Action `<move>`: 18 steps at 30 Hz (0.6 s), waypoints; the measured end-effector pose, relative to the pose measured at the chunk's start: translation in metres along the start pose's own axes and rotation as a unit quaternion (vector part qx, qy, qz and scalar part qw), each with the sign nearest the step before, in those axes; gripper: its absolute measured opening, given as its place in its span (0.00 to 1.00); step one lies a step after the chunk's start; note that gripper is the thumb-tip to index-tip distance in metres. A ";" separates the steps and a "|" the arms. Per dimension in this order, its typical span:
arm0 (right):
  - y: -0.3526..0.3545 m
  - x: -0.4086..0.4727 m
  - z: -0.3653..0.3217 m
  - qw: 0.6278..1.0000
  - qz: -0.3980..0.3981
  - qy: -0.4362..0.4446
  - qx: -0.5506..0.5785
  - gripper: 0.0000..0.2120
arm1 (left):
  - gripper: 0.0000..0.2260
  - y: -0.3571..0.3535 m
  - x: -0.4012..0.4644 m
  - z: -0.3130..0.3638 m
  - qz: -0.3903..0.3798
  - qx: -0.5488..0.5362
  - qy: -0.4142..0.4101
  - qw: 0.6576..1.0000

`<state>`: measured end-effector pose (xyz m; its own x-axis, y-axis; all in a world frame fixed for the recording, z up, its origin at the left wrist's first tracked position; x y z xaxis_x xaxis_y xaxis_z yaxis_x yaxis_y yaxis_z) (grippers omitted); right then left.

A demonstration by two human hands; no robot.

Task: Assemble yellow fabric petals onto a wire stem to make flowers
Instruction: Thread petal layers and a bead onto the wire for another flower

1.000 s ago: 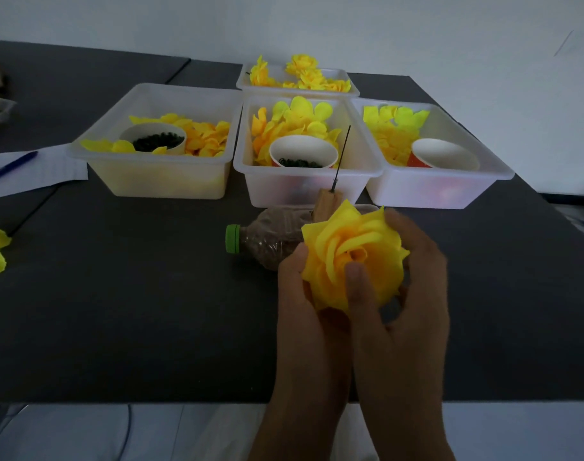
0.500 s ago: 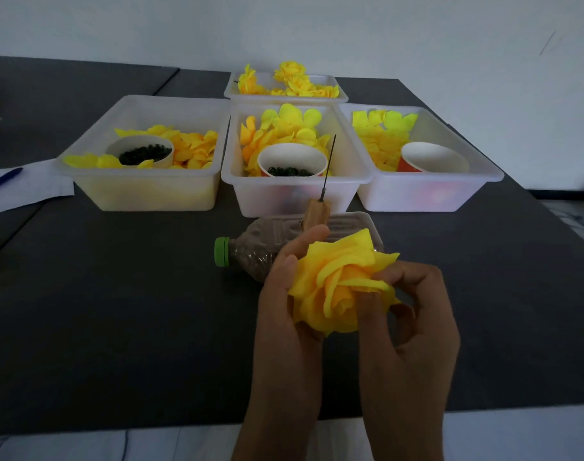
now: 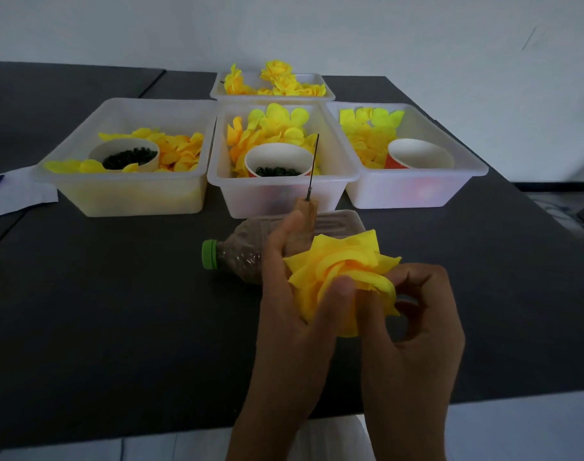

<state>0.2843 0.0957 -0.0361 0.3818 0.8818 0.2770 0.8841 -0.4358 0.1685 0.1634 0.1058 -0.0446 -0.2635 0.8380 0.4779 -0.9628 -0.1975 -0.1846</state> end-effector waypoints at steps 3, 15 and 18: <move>-0.002 0.000 -0.004 1.000 -0.020 -0.013 0.015 0.11 | 0.30 0.003 -0.003 0.005 -0.015 0.059 -0.043 0.997; -0.015 -0.004 0.007 0.986 -0.117 -0.097 0.075 0.12 | 0.24 0.021 -0.001 -0.004 0.083 0.020 0.007 0.996; -0.010 -0.001 0.006 0.987 -0.108 -0.100 0.067 0.12 | 0.22 0.020 -0.001 -0.002 0.060 0.027 0.006 0.998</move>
<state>0.2769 0.1003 -0.0432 0.2137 0.9755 0.0531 0.9735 -0.2172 0.0719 0.1441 0.1021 -0.0509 -0.3766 0.8128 0.4444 -0.9263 -0.3239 -0.1925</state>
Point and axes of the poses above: each hand's wrist, its own x-axis towards the middle knuckle, its own y-axis out of the back of the hand, z = x × y, the point moved 6 cm from there along x, towards the middle knuckle, and after that the axes turned 14 degrees about -y, right-handed, at the moved point
